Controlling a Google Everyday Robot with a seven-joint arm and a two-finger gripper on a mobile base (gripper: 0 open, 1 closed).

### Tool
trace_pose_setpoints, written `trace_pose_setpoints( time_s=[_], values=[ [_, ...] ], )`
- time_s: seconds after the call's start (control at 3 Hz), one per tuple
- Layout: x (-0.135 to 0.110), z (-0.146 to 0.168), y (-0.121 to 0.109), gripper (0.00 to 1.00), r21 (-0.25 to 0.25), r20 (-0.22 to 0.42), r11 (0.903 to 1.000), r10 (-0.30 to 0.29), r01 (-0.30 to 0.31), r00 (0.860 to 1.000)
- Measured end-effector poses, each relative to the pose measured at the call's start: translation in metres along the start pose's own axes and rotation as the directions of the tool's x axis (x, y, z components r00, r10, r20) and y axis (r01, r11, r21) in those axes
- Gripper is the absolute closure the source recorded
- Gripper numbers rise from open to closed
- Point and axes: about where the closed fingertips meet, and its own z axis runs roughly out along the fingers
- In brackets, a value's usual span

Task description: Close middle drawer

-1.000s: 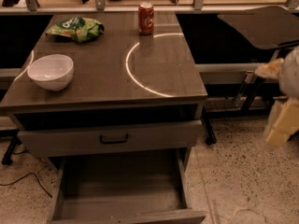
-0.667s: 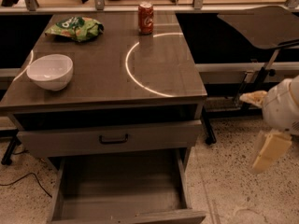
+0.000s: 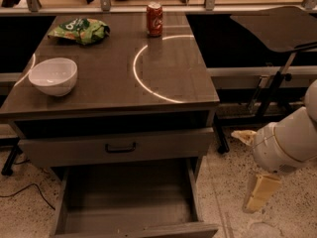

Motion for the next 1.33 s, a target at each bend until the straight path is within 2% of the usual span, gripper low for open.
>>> trace_pose_setpoints(
  time_s=[0.33, 0.67, 1.0, 1.33],
  values=[
    [-0.002, 0.032, 0.015, 0.00, -0.019, 0.014, 0.9998, 0.006, -0.005, 1.000],
    [0.003, 0.078, 0.033, 0.00, -0.030, 0.020, 0.9995, -0.003, 0.004, 1.000],
    [0.005, 0.122, 0.044, 0.00, -0.040, 0.040, 0.9986, -0.032, 0.034, 0.999],
    [0.003, 0.183, 0.051, 0.00, -0.064, 0.070, 0.9949, -0.074, 0.078, 0.995]
  ],
)
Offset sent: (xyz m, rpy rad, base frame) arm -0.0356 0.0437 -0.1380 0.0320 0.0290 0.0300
